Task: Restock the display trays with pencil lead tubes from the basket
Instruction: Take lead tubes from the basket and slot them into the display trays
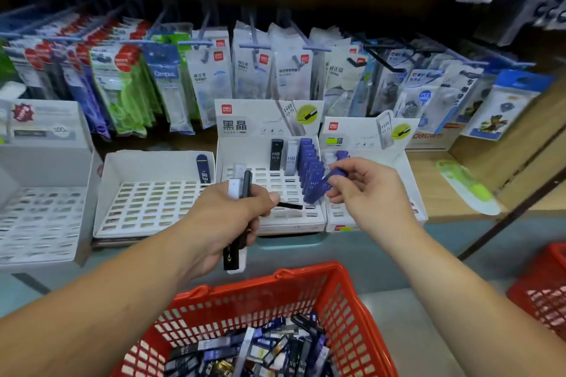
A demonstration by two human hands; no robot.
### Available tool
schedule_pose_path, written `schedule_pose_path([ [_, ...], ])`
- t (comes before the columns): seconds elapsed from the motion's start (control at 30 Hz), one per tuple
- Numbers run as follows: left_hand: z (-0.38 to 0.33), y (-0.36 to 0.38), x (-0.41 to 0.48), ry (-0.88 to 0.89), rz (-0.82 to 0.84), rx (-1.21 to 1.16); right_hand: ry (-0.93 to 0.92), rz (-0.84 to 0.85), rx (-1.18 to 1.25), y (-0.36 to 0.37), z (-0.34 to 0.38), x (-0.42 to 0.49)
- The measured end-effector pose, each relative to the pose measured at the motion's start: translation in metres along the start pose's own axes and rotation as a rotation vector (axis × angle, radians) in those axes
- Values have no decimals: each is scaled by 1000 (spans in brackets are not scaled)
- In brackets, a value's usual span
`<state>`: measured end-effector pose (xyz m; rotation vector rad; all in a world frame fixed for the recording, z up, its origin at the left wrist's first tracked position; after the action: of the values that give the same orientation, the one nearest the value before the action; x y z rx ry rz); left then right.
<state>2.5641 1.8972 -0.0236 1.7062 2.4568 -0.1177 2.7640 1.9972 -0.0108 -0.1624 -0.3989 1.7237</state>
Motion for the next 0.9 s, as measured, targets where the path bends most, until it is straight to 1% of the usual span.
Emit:
schedule_pose_path([
  [0.1, 1, -6, -2, -34, -10, 3, -67, 12, -132, 2, -3, 3],
  [0.23, -2, -10, -5, -30, -57, -50, -149, 84, -196, 3, 1, 2],
  [0.4, -2, -13, -4, -75, -82, -116, -128, 161, -230, 3, -2, 2],
  [0.63, -2, -17, -8, -91, -68, -121, -126, 43, -175, 9, -3, 3],
  [0.77, 0, -22, -9, -88, -67, -91, -199, 1, -366, 14, 0, 3],
  [0.87, 0, -26, -10, -90, -62, -82, -180, -77, -421, 14, 8, 2],
  [0.9, -2, -27, -11, -89, -51, -85, -176, -85, -397, 15, 13, 0],
])
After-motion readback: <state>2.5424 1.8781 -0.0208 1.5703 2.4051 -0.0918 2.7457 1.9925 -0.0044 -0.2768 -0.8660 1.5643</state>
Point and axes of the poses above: each hand's wrist, its own x-axis towards the middle knuckle, its own y-axis out of the palm, z = x × y, the point moved 2 cm from there along x, towards the middle knuckle, and after that the axes turned 7 degrees about y, right-handed, at the moved point
